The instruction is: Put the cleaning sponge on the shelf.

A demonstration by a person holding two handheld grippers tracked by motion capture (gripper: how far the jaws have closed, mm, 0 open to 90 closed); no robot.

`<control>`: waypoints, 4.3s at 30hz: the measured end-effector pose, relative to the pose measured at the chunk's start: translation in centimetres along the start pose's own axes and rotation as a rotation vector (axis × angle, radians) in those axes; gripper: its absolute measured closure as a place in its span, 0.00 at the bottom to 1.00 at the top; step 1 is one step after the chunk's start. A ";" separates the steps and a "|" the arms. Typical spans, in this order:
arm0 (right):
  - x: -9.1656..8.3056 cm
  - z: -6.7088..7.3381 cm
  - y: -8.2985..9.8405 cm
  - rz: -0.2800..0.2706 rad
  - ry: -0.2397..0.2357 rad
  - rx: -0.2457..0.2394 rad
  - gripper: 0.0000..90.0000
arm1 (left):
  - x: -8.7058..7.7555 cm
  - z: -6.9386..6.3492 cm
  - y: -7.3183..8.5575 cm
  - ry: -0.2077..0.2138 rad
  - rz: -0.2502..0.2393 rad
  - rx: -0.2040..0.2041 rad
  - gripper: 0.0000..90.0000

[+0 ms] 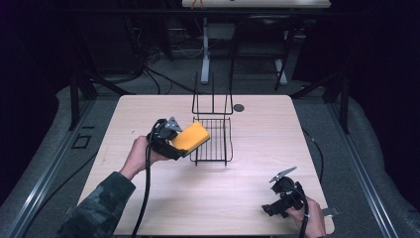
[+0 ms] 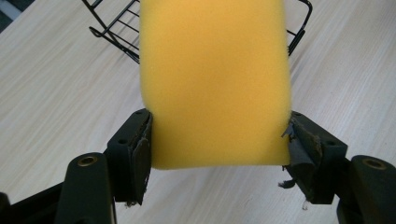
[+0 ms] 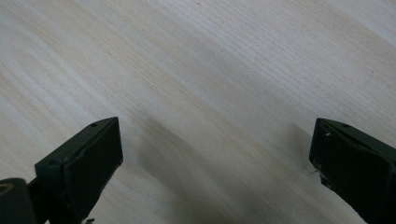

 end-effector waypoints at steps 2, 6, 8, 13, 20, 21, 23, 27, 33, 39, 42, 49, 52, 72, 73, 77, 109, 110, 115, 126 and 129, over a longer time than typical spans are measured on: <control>0.1 0.0 0.0 0.001 -0.003 0.000 0.02 | 0.4 -0.1 -0.2 0.006 0.000 0.017 0.36; 0.1 0.0 0.0 0.001 -0.003 0.000 0.02 | 1.0 -0.3 -0.7 0.020 -0.002 0.072 0.35; 0.1 0.0 0.0 0.002 0.001 -0.001 0.02 | 1.4 -0.5 -0.9 0.039 -0.007 0.094 0.35; 0.1 0.1 0.0 0.002 -0.003 0.000 0.02 | 2.4 -0.8 -1.7 0.067 0.001 0.142 0.35; 0.1 0.1 0.0 0.002 -0.003 0.001 0.02 | 3.8 -1.2 -2.9 0.095 0.024 0.211 0.35; 0.1 0.1 0.0 0.002 -0.004 0.000 0.02 | 3.9 -1.2 -3.0 0.096 0.032 0.220 0.35; 0.1 0.0 0.0 0.001 -0.005 -0.001 0.02 | 4.4 -1.3 -3.2 0.107 0.042 0.237 0.35; 0.1 0.0 0.0 0.004 -0.005 -0.002 0.02 | 5.2 -1.4 -3.3 0.118 0.062 0.266 0.35; 0.1 0.1 0.0 0.006 -0.003 -0.003 0.02 | 6.4 -1.4 -3.5 0.137 0.079 0.287 0.35; 0.1 0.1 0.0 0.007 -0.003 -0.002 0.02 | 7.5 -1.3 -3.5 0.141 0.093 0.285 0.35; 0.1 0.1 0.0 0.008 -0.002 -0.001 0.02 | 7.8 -1.3 -3.5 0.143 0.095 0.287 0.35; 0.1 0.2 0.0 0.011 -0.002 -0.001 0.02 | 8.2 -1.1 -3.6 0.148 0.103 0.289 0.34; 0.1 0.1 0.0 0.011 -0.001 -0.005 0.02 | 8.4 -1.0 -3.7 0.145 0.109 0.295 0.34; 0.2 0.2 0.0 0.019 -0.003 -0.008 0.02 | 9.2 -0.3 -3.3 0.188 0.120 0.191 0.23; 0.2 0.2 0.0 0.020 -0.003 -0.009 0.02 | 9.2 -0.4 -3.3 0.184 0.121 0.190 0.22; 0.2 0.2 0.0 0.020 -0.002 -0.010 0.02 | 9.0 -0.4 -3.4 0.183 0.115 0.185 0.17; 0.3 0.3 0.1 0.017 0.010 -0.004 0.02 | 2.3 0.6 0.5 0.073 0.001 0.062 0.07; 0.3 0.3 0.1 0.020 0.011 -0.005 0.02 | 2.0 0.6 0.8 0.064 0.004 0.063 0.07; 0.3 0.3 0.1 0.022 0.012 -0.005 0.02 | 0.6 0.6 2.5 0.034 0.001 0.027 0.07; 0.3 0.4 0.2 0.032 0.022 0.002 0.02 | -2.6 0.4 5.5 -0.020 -0.015 -0.064 0.05; 0.2 0.4 0.3 0.031 0.022 -0.003 0.02 | -3.3 0.2 6.5 -0.027 -0.019 -0.085 0.05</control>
Point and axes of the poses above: each handheld gripper's, and its own axes: x roughly forward along the jaws, y roughly out of its underside, z roughly to its left, the point moved 2 cm from there along x, roughly forward along the jaws, and after that the axes turned 8 degrees about -y, right-handed, at the moved point
